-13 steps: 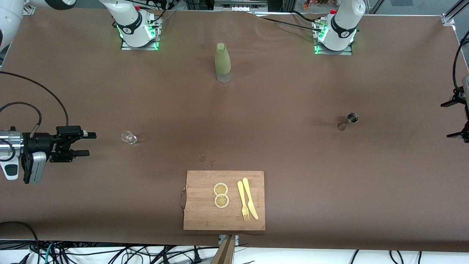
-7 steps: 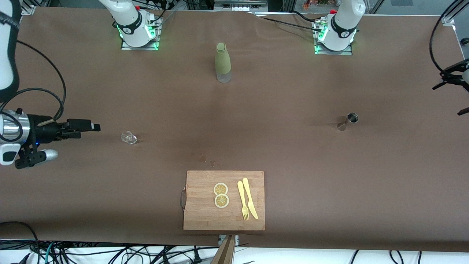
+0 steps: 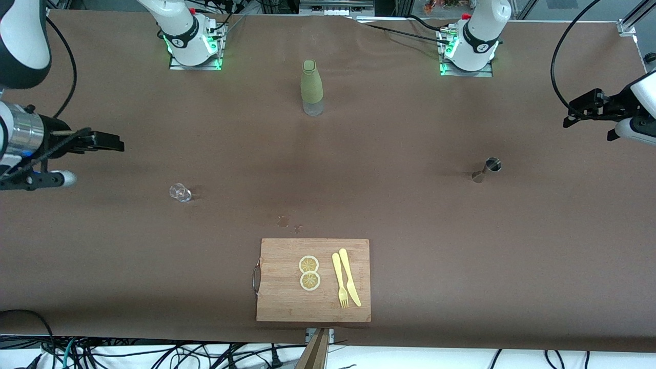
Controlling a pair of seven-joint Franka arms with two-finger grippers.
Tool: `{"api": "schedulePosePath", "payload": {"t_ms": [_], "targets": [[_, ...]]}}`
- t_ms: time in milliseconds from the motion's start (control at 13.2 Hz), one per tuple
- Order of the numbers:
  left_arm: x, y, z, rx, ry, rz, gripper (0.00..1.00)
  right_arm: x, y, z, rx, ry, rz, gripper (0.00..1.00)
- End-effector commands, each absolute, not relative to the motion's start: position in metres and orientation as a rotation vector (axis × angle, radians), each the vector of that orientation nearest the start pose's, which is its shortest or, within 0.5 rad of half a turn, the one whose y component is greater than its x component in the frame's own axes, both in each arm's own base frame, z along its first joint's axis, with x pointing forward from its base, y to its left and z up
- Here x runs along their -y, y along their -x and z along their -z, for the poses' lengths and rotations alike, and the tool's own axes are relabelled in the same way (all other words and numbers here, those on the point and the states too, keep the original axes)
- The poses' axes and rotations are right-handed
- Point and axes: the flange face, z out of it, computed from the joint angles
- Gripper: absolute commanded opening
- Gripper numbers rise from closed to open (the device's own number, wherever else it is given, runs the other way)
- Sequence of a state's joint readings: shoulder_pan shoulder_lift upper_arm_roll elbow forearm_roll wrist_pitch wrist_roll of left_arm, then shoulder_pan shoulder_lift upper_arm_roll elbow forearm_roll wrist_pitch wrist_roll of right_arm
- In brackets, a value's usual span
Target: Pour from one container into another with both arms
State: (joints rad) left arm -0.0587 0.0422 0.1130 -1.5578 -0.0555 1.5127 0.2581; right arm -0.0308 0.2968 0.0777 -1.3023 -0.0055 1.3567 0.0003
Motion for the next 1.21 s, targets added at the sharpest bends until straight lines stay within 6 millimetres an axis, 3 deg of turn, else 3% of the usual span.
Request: {"api": "schedulePosePath", "payload": {"t_ms": [0, 226, 453, 679, 1132], "targets": [[-0.025, -0.551, -0.605, -0.253, 3.166, -0.115, 1.00, -0.008, -0.595, -0.596, 0.027, 3.237, -0.273, 1.00], [-0.025, -0.552, -0.605, -0.248, 3.166, -0.118, 1.00, -0.003, -0.586, -0.619, 0.008, 3.254, -0.174, 1.00], [-0.028, -0.552, -0.605, -0.241, 3.170, -0.117, 1.00, -0.005, -0.582, -0.616, -0.004, 3.247, -0.161, 1.00], [-0.028, -0.552, -0.605, -0.239, 3.170, -0.115, 1.00, -0.017, -0.583, -0.613, -0.196, 3.190, -0.164, 1.00], [-0.029, -0.552, -0.606, -0.239, 3.168, -0.112, 1.00, -0.013, -0.590, -0.612, -0.157, 3.185, -0.154, 1.00]]}}
